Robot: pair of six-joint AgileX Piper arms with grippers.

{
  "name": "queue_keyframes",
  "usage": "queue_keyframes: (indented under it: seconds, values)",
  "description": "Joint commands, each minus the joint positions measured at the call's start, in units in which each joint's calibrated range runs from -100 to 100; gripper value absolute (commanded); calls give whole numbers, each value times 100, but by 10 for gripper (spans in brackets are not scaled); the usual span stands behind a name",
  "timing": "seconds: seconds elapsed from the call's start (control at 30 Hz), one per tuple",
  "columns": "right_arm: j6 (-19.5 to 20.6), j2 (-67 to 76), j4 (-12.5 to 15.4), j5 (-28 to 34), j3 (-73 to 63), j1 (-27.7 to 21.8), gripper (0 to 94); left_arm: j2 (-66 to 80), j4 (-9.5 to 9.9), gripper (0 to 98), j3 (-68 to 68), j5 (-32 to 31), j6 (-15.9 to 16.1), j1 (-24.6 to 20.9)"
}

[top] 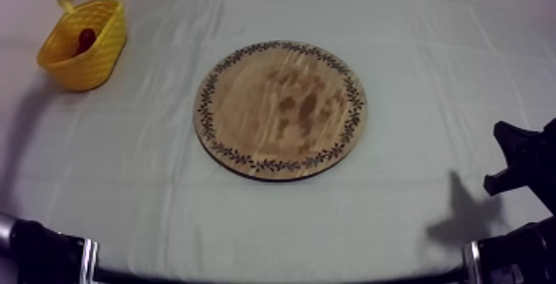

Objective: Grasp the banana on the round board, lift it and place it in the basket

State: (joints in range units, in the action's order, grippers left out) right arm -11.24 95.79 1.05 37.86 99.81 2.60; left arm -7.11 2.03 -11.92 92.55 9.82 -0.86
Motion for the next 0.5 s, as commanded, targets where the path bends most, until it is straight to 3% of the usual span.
queue_keyframes:
  seconds: [0.0,0.2,0.47]
  values:
    - [-1,-3,0,-4,-3,0,2,-132,-4,187,-22,-36,167,-431]
    - [-2,-3,0,-4,-3,0,2,-720,20,218,-135,-108,403,-726]
    - [3,-3,0,-4,-3,0,2,-1211,18,497,-102,-454,618,-795]
